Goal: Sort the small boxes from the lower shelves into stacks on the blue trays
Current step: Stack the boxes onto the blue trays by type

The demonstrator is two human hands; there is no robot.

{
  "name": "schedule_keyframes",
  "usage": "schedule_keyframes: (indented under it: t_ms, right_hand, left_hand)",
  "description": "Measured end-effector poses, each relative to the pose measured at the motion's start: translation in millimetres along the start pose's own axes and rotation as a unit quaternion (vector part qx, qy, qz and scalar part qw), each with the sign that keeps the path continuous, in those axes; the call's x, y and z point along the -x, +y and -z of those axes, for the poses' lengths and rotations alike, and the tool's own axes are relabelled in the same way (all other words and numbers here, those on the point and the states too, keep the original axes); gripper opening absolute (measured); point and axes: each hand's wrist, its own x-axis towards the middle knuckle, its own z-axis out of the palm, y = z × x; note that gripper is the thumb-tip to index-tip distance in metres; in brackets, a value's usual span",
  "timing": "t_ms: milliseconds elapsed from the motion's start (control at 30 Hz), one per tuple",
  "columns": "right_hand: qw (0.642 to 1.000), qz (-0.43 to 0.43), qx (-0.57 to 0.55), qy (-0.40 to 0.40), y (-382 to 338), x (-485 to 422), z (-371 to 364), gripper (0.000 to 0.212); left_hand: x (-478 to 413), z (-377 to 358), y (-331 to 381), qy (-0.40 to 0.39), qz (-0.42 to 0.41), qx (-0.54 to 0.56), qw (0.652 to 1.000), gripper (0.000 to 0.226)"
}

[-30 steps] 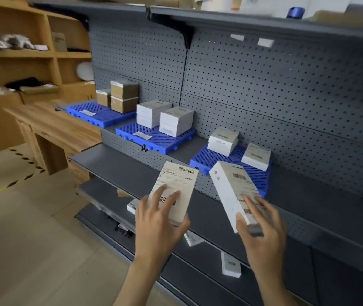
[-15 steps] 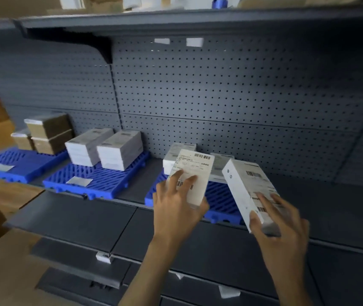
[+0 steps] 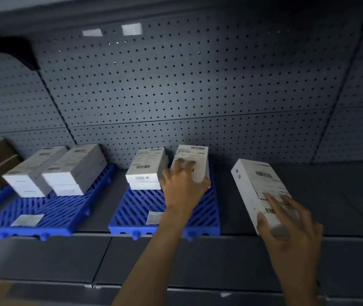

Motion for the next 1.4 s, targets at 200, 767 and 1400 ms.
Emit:
schedule_keyframes:
  t_ms: [200, 767, 1400]
  right_hand:
    - [1.0, 0.012, 0.017, 0.01, 1.7, 12.4, 15.8, 0.046]
    - [0.998, 0.054, 0.033, -0.012, -32.0, 6.3, -7.8, 0.049]
    - [0.987, 0.14, -0.056, -0.064, -178.3, 49.6, -105.5, 0.05]
  left_hand:
    - [-23.8, -12.3, 13.6, -0.069, 0.044, 0.062, 0.995, 0.064]
    - [-4.8, 10.8, -27.7, -0.063, -0.055, -0.009, 0.996, 0.075]
    - [69.1, 114.7, -240.7, 0.02, -0.029, -0.092, 0.995, 0.047]
